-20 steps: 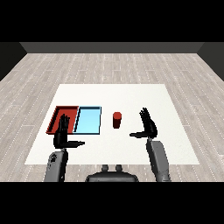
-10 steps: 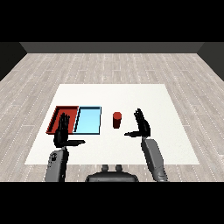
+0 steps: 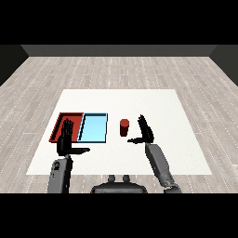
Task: Pick the red can and put it in the red box
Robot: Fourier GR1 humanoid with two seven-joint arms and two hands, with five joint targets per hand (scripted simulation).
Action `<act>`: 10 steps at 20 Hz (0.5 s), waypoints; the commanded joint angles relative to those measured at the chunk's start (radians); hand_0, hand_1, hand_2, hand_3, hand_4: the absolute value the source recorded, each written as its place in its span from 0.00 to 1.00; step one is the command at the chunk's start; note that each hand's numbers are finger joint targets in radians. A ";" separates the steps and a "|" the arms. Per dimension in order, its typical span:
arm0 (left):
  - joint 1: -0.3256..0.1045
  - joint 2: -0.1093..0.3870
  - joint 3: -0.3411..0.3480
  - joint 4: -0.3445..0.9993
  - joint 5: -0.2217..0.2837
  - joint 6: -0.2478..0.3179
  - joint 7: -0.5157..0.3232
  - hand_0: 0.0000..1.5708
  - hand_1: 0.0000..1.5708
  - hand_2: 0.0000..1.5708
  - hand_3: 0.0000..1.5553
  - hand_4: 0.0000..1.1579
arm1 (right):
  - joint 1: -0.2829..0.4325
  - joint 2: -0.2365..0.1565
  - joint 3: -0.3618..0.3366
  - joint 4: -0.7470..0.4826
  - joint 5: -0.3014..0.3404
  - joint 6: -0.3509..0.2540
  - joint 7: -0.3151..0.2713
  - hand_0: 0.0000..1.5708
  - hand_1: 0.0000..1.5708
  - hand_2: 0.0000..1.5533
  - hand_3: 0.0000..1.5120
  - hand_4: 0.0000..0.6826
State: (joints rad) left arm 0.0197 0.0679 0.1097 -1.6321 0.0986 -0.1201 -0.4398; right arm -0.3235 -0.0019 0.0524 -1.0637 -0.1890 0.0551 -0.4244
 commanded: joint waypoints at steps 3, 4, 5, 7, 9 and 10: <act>0.023 -0.002 0.010 0.044 -0.001 -0.018 -0.069 0.00 0.00 0.00 0.00 0.00 | -0.040 0.002 0.152 0.056 -0.086 -0.121 -0.016 0.00 0.00 0.00 0.00 0.00; -0.036 0.007 0.032 0.074 0.014 -0.002 -0.034 0.00 0.00 0.00 0.00 0.00 | -0.124 0.002 0.010 0.203 -0.051 -0.011 -0.079 0.00 0.00 0.00 0.00 0.00; -0.006 0.014 0.030 0.106 0.018 -0.040 -0.083 0.00 0.00 0.00 0.00 0.00 | -0.072 0.002 0.077 0.150 -0.081 -0.062 -0.088 0.00 0.00 0.00 0.00 0.00; 0.012 -0.043 -0.025 0.014 -0.023 0.033 -0.034 0.00 0.00 0.00 0.00 0.00 | -0.073 0.002 0.040 0.131 -0.040 -0.027 -0.056 0.00 0.00 0.00 0.00 0.00; 0.006 0.002 0.017 0.020 0.010 -0.005 -0.025 0.00 0.00 0.00 0.00 0.00 | -0.170 0.002 -0.017 0.273 -0.067 0.004 -0.098 0.00 0.00 0.00 0.00 0.00; 0.065 -0.050 -0.049 -0.016 -0.041 0.024 -0.038 0.00 0.00 0.00 0.00 0.00 | -0.153 0.002 0.085 0.250 -0.127 -0.083 -0.111 0.00 0.00 0.00 0.00 0.00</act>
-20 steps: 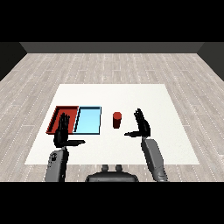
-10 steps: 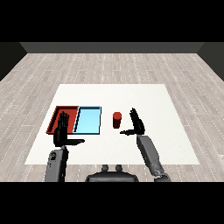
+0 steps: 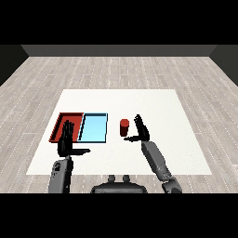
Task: Pick the red can and put it in the red box
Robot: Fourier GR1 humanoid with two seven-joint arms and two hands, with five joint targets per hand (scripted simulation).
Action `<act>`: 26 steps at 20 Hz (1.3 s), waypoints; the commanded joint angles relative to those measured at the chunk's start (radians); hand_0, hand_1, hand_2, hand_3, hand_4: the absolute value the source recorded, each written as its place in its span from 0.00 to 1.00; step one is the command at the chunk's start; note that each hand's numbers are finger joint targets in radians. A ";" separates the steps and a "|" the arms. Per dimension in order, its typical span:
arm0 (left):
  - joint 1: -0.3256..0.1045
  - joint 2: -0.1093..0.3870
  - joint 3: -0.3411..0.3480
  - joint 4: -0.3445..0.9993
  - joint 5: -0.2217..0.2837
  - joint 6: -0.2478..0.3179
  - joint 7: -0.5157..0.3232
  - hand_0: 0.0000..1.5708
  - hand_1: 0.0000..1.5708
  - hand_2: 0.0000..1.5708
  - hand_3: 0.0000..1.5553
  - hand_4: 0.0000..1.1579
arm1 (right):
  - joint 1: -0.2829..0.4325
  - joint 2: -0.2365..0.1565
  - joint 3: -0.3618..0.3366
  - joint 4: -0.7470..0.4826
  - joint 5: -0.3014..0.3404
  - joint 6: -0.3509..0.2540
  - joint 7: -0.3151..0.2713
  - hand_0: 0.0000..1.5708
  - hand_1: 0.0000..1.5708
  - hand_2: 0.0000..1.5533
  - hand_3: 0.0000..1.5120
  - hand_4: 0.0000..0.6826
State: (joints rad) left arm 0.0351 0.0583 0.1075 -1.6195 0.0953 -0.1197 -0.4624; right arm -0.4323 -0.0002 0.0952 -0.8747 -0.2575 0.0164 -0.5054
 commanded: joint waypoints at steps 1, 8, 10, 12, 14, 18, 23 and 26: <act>-0.002 0.001 0.002 0.035 -0.004 -0.007 -0.032 0.00 0.00 0.00 0.00 0.00 | -0.035 0.000 0.038 0.102 -0.059 0.003 -0.077 0.00 0.00 0.00 0.00 0.00; 0.017 0.010 0.002 -0.037 0.015 -0.011 0.035 0.00 0.00 0.00 0.00 0.00 | -0.089 0.000 0.169 0.154 -0.208 -0.083 -0.090 0.00 0.00 0.00 0.00 0.00; -0.007 -0.047 -0.038 0.044 -0.038 0.034 -0.049 0.00 0.00 0.00 0.00 0.00 | -0.002 0.000 0.126 0.079 -0.127 -0.032 -0.067 0.00 0.00 0.00 0.00 0.00; 0.013 0.018 0.009 -0.084 0.036 -0.016 0.067 0.00 0.00 0.00 0.00 0.00 | -0.085 0.000 0.073 0.151 -0.114 -0.019 -0.066 0.00 0.00 0.00 0.00 0.00; -0.042 0.035 0.047 0.063 0.046 -0.041 -0.015 0.00 0.00 0.00 0.00 0.00 | -0.055 0.000 0.174 0.108 -0.178 -0.070 -0.048 0.00 0.00 0.00 0.00 0.00; -0.023 0.000 0.008 0.036 0.004 0.000 -0.014 0.00 0.00 0.00 0.00 0.00 | -0.209 0.000 0.202 0.341 -0.286 -0.087 -0.159 0.00 0.00 0.00 0.00 0.00; 0.021 0.013 0.033 0.013 0.019 -0.011 -0.023 0.00 0.00 0.00 0.00 0.00 | -0.276 0.000 0.160 0.452 -0.274 -0.017 -0.189 0.00 0.00 0.00 0.00 0.00; 0.020 0.000 0.012 -0.009 0.024 -0.017 -0.018 0.00 0.00 0.00 0.00 0.00 | -0.283 0.000 0.230 0.471 -0.339 -0.025 -0.193 0.00 0.00 0.00 0.00 0.00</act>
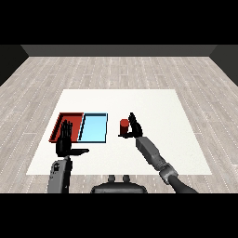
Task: Pick the red can and put it in the red box
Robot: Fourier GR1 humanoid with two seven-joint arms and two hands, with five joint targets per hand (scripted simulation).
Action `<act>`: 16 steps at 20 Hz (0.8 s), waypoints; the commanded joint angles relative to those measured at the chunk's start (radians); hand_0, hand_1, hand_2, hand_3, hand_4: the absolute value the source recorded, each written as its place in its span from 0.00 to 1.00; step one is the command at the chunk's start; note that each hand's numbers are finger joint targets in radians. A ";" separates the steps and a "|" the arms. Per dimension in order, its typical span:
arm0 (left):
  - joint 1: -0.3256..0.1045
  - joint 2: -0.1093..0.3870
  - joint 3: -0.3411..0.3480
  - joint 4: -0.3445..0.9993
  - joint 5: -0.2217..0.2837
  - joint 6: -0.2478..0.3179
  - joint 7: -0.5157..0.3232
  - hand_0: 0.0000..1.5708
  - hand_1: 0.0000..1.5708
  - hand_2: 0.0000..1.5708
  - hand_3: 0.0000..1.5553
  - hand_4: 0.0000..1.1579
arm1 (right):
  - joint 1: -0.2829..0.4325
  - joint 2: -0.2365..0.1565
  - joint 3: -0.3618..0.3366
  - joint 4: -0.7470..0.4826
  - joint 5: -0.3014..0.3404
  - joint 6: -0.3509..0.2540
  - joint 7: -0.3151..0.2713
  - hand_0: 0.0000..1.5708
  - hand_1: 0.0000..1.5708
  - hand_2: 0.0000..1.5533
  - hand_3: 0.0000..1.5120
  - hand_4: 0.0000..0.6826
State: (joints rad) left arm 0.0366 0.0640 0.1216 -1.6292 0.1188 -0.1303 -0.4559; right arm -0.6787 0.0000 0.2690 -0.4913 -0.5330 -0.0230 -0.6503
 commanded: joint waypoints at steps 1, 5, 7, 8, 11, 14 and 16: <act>0.066 0.000 -0.007 -0.018 0.008 -0.034 -0.033 0.00 0.00 0.00 0.00 0.00 | 0.026 0.000 0.096 -0.061 -0.061 -0.079 0.035 0.00 0.00 0.00 0.00 0.00; 0.028 0.025 0.030 -0.033 0.044 -0.034 0.013 0.00 0.00 0.00 0.00 0.00 | -0.075 0.000 0.097 0.051 -0.119 -0.042 0.030 0.00 0.00 0.00 0.00 0.00; 0.022 0.006 0.012 0.045 0.006 -0.032 -0.064 0.00 0.00 0.00 0.00 0.00 | -0.077 0.000 0.180 0.060 -0.188 -0.064 0.013 0.00 0.00 0.00 0.00 0.00; -0.046 0.041 0.059 0.043 0.039 -0.019 0.003 0.00 0.00 0.00 0.00 0.00 | -0.106 0.000 0.125 0.131 -0.168 -0.015 -0.023 0.00 0.00 0.00 0.00 0.00; 0.007 0.021 0.028 -0.024 0.032 -0.018 0.022 0.00 0.00 0.00 0.00 0.00 | -0.128 0.000 0.132 0.143 -0.168 -0.011 -0.009 0.00 0.00 0.00 0.00 0.00; -0.020 0.021 0.020 0.059 -0.011 -0.016 -0.047 0.00 0.00 0.00 0.00 0.00 | -0.120 0.000 0.263 0.065 -0.286 -0.094 0.013 0.00 0.00 0.00 0.00 0.00; -0.036 0.011 0.026 0.034 0.005 0.003 -0.013 0.00 0.00 0.00 0.00 0.00 | -0.158 0.000 0.256 0.103 -0.298 -0.102 0.022 0.00 0.00 0.00 0.00 0.00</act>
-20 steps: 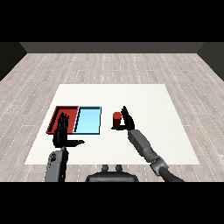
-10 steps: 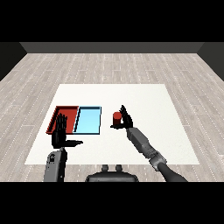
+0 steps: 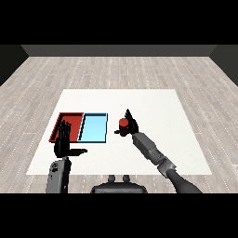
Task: Pick the red can and put it in the red box
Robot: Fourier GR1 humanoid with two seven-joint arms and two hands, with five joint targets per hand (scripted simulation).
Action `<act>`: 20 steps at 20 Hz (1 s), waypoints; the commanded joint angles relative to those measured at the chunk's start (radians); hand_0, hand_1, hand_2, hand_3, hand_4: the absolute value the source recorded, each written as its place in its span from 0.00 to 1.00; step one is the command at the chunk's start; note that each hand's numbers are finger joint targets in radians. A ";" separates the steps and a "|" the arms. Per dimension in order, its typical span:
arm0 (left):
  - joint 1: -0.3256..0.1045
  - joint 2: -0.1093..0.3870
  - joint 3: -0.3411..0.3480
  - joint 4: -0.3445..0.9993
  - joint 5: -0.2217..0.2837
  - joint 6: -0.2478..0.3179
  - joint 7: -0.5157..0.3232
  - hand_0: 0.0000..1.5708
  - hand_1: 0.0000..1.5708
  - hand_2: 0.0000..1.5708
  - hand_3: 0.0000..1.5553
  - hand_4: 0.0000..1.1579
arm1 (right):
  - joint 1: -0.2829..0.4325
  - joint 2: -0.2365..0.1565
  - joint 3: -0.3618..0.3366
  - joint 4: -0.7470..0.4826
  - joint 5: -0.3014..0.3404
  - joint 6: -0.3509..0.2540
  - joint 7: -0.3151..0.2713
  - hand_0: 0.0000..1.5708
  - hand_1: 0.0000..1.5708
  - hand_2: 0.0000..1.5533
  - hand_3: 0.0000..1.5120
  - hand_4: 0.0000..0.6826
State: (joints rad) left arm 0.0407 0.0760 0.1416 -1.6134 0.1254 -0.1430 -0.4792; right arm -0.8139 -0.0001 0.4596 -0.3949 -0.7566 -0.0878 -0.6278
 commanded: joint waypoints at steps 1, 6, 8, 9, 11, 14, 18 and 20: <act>0.010 -0.034 -0.031 0.007 -0.045 0.037 -0.018 0.00 0.00 0.00 0.00 0.00 | 0.000 0.000 0.083 0.019 -0.058 -0.001 -0.042 0.00 0.00 0.00 0.00 0.00; -0.039 0.007 0.024 0.055 0.018 -0.006 -0.013 0.00 0.00 0.00 0.00 0.00 | 0.025 0.000 0.151 -0.037 -0.119 -0.100 0.001 0.00 0.00 0.00 0.00 0.00; -0.011 -0.010 -0.003 -0.044 0.000 0.029 0.043 0.00 0.00 0.00 0.00 0.00 | 0.010 0.000 0.136 -0.024 -0.161 -0.141 0.045 0.00 0.00 0.00 0.00 0.00; 0.022 0.019 0.022 -0.050 0.030 -0.011 0.032 0.00 0.00 0.00 0.00 0.00 | -0.017 0.000 0.155 -0.001 -0.160 -0.235 0.092 0.63 0.63 0.71 0.67 0.30; -0.032 -0.006 0.014 0.012 0.003 0.022 0.007 0.00 0.00 0.00 0.00 0.00 | -0.023 0.000 0.187 0.040 -0.127 -0.308 0.087 0.97 0.97 0.95 0.93 0.77; 0.001 0.012 0.014 -0.033 0.026 -0.005 0.040 0.00 0.00 0.00 0.00 0.00 | -0.074 0.000 0.225 0.078 -0.113 -0.363 0.171 0.92 0.92 0.94 0.93 0.78; -0.030 0.005 -0.003 -0.011 -0.006 0.014 0.037 0.00 0.00 0.00 0.00 0.00 | -0.089 0.000 0.289 0.076 -0.110 -0.439 0.238 0.94 0.94 0.94 0.93 0.78; -0.004 -0.008 0.005 -0.015 -0.002 0.020 0.011 0.00 0.00 0.00 0.00 0.00 | -0.083 0.000 0.310 0.064 -0.124 -0.456 0.263 0.94 0.94 0.94 0.93 0.78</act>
State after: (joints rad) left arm 0.0338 0.0754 0.1485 -1.6331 0.1276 -0.1275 -0.4565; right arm -0.8955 -0.0006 0.7149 -0.3247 -0.8738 -0.4753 -0.4313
